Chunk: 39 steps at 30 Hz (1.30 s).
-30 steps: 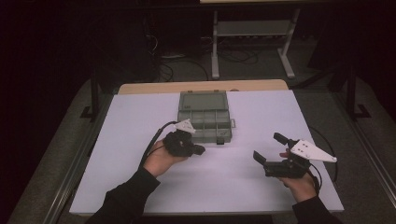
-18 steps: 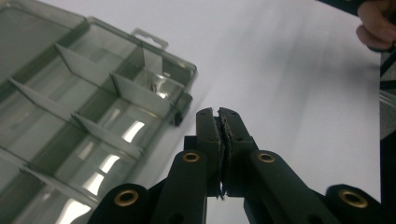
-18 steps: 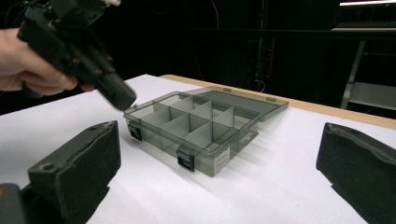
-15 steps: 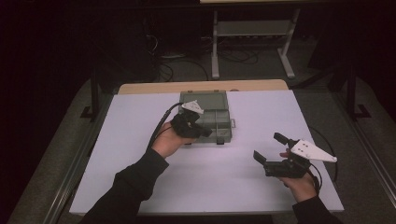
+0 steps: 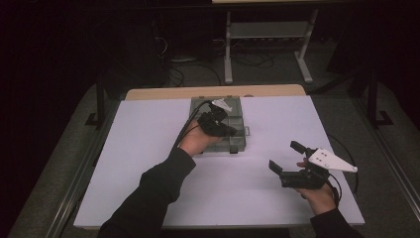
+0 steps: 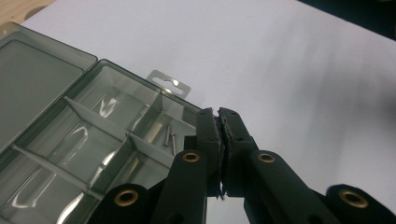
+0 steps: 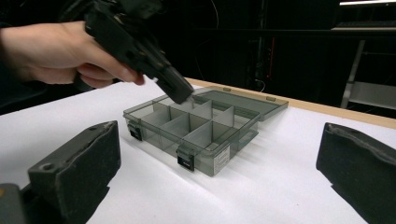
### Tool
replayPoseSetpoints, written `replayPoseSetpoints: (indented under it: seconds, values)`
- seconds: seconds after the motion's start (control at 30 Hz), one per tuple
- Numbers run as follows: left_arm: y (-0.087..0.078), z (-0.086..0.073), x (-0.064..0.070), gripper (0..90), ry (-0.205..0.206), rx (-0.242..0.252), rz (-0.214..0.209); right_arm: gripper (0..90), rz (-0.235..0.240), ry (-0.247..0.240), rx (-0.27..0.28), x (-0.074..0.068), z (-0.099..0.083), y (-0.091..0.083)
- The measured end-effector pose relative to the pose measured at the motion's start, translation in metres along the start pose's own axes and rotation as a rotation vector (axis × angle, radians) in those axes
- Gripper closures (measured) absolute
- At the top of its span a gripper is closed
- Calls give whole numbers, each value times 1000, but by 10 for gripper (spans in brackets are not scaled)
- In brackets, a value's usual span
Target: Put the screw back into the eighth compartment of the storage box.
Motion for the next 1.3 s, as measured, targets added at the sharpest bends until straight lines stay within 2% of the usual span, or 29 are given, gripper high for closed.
replayPoseSetpoints:
  seconds: [0.2,0.23,0.37,0.4,0.53,0.67,0.8,0.83,0.87,1.0,1.03,1.1,1.27,1.3]
  values:
    - [18,2,-6,879,-16,-22,4,0,2,-1,3,1,0,0]
    - [23,2,-8,879,-6,-43,17,0,2,1,2,0,0,0]
    - [33,1,-10,879,-18,-51,24,0,1,-3,3,0,0,-1]
    - [35,0,-11,878,-5,-69,28,0,2,-2,3,0,0,-1]
    - [40,-4,-13,877,5,-105,38,0,1,-2,4,0,0,-1]
    - [43,-5,-15,871,8,-107,42,0,1,-1,2,1,0,-1]
    - [39,-4,-16,776,6,-93,57,0,1,2,3,1,0,-2]
    - [37,-3,-16,734,1,-84,58,0,2,2,3,1,0,-2]
    - [32,-2,-16,639,-22,-57,47,0,1,-2,3,1,0,-2]
    - [21,0,-16,484,-33,-24,28,0,1,0,3,1,0,-2]
    - [14,0,-14,453,-29,0,20,0,1,4,2,1,0,-2]
    - [9,0,-14,399,-14,3,17,0,0,2,3,1,0,-2]
    - [-14,-4,-5,316,-13,71,2,0,0,5,0,1,-1,-2]
    - [-19,-6,-5,296,2,75,6,0,1,5,-2,1,-1,-2]
Point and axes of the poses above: each handheld gripper's, and its own axes: y roughly forward along the jaws, z roughly out of its top, x roughly to its right, the point moved 6 cm from there along y, roughly forward along the jaws, and after that the axes turned 2 degrees about -y, right-handed, at the moved point
